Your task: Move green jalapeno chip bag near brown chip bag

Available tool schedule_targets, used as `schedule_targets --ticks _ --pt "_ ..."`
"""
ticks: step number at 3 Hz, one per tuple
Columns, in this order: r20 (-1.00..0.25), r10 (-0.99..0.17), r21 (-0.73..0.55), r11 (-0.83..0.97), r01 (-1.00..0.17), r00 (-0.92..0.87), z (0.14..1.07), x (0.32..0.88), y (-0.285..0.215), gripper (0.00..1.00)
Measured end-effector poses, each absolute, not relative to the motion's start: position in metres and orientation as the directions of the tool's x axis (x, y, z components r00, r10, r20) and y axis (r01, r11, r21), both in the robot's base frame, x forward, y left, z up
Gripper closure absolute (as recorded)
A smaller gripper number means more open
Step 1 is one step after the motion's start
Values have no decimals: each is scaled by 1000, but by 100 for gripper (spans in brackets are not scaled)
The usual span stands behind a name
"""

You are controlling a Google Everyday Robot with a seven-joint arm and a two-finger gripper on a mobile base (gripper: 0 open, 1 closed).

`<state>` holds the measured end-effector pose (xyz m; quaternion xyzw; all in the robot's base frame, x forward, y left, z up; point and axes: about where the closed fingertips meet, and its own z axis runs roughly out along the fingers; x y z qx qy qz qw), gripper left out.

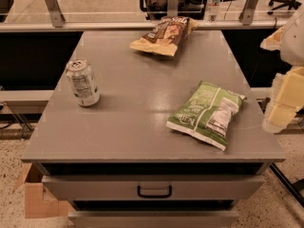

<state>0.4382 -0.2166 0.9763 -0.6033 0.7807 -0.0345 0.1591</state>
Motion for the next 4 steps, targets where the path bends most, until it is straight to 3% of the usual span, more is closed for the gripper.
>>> schedule_targets --ticks 1,3,4 --pt "-207 -953 -246 270 -931 -221 976 438 -217 0" --pt "-383 -876 -187 384 -904 -293 967 436 -220 0" --pt "-566 -747 -72 466 -882 -348 888 433 -237 0"
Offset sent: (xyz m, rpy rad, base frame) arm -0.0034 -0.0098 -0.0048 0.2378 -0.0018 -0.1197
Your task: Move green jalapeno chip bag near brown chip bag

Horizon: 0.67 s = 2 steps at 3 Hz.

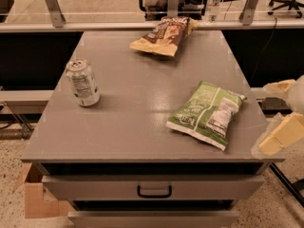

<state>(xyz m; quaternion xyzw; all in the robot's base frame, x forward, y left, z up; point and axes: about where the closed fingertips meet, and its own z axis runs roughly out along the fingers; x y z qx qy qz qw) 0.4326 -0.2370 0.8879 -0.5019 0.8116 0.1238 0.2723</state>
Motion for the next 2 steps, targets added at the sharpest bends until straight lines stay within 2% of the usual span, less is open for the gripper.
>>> schedule_targets --ticks 2 --pt "-612 -704 -71 504 -861 -362 890 430 -238 0"
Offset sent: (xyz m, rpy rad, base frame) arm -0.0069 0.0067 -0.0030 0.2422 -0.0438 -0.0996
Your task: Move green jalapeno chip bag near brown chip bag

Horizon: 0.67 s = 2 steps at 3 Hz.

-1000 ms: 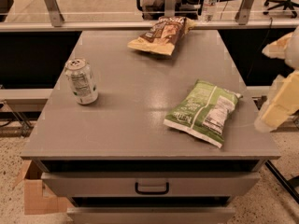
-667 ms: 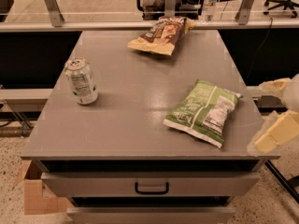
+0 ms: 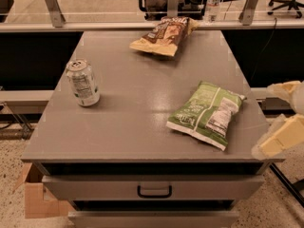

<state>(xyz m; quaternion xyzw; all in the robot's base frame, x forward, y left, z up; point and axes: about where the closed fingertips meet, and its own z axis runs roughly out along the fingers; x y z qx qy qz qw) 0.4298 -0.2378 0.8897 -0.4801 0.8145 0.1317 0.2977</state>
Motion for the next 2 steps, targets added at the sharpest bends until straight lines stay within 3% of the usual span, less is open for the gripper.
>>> schedule_targets --ticks 2 --pt "-727 -578 3 537 -844 -370 886 423 -212 0"
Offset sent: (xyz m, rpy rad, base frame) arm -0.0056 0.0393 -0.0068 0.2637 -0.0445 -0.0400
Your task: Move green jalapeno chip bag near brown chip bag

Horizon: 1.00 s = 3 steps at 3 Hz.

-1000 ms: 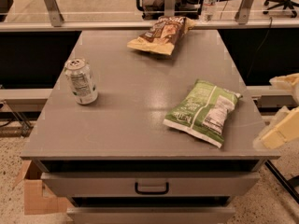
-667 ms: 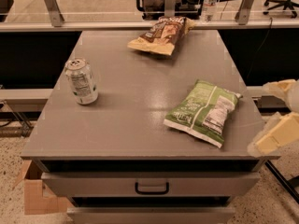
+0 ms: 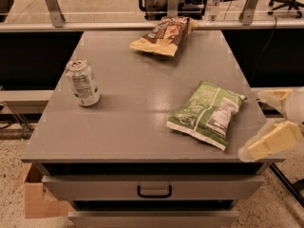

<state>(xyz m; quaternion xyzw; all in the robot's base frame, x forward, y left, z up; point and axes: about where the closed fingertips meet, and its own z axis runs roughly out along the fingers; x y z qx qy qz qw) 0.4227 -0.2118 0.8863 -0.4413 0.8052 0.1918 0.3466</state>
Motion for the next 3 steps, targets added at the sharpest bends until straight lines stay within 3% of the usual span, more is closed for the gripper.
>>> schedule_targets --ticks 3 --pt "-760 -552 -127 643 -755 -343 836 447 -184 0"
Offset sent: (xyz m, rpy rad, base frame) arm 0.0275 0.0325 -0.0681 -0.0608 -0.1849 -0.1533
